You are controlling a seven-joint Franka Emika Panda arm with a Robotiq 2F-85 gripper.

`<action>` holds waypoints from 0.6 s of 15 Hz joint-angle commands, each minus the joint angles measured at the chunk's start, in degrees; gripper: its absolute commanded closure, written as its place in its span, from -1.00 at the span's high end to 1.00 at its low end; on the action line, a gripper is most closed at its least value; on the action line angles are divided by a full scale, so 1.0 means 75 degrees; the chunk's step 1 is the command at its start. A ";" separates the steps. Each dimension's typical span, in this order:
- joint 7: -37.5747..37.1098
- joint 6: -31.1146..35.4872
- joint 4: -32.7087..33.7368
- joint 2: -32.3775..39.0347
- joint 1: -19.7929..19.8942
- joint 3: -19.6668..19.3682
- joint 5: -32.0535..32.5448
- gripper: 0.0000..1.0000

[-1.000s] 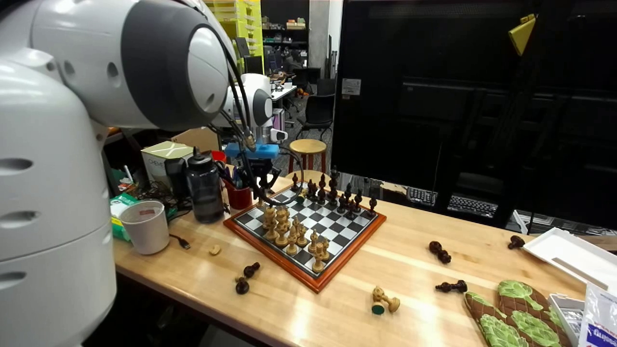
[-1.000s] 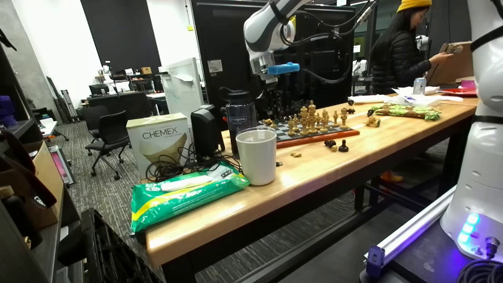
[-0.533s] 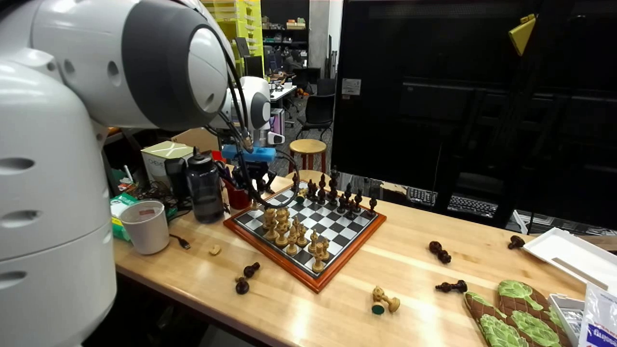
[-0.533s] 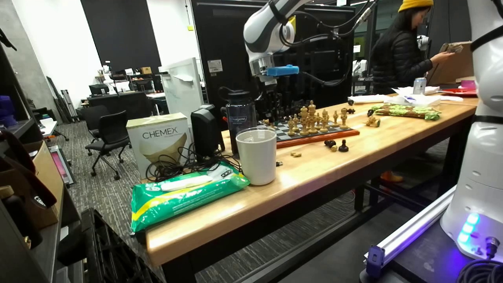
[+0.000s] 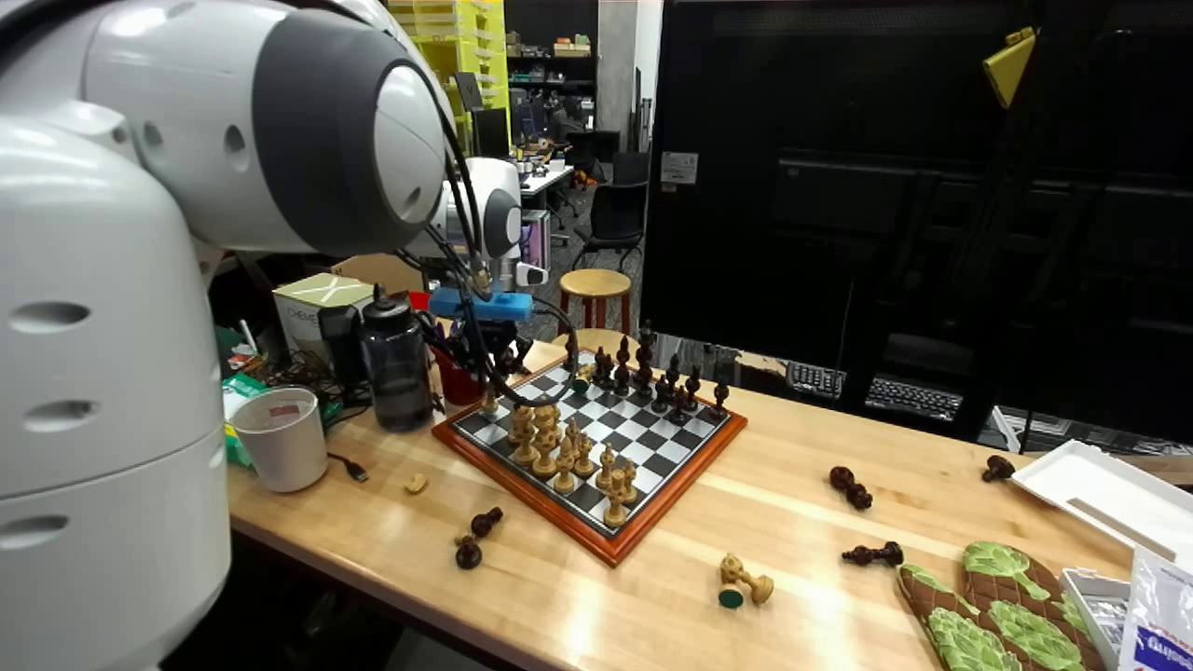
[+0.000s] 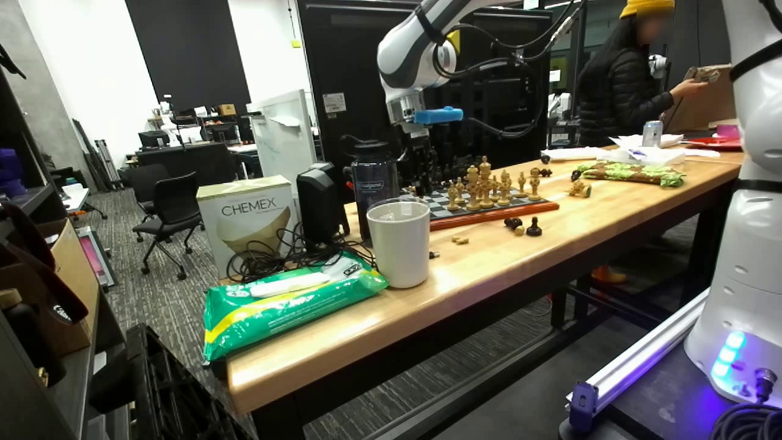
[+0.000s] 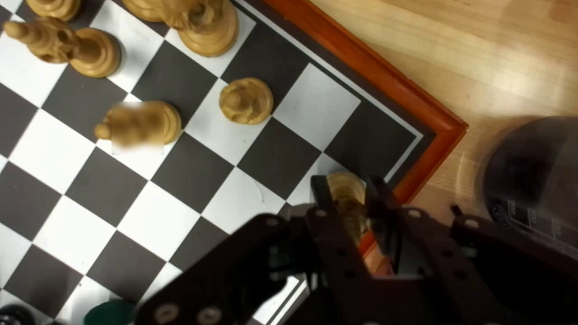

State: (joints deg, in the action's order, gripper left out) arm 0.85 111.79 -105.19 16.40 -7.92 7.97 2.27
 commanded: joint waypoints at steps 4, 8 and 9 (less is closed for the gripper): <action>0.0188 0.0194 -0.0104 0.0004 -0.0056 -0.0017 0.0083 -0.88; 0.0192 0.0157 -0.0092 0.0024 -0.0081 -0.0026 0.0237 -0.17; 0.0188 0.0162 -0.0093 0.0023 -0.0081 -0.0026 0.0260 0.01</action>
State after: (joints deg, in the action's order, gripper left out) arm 1.70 112.54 -105.22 17.19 -7.93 7.96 3.19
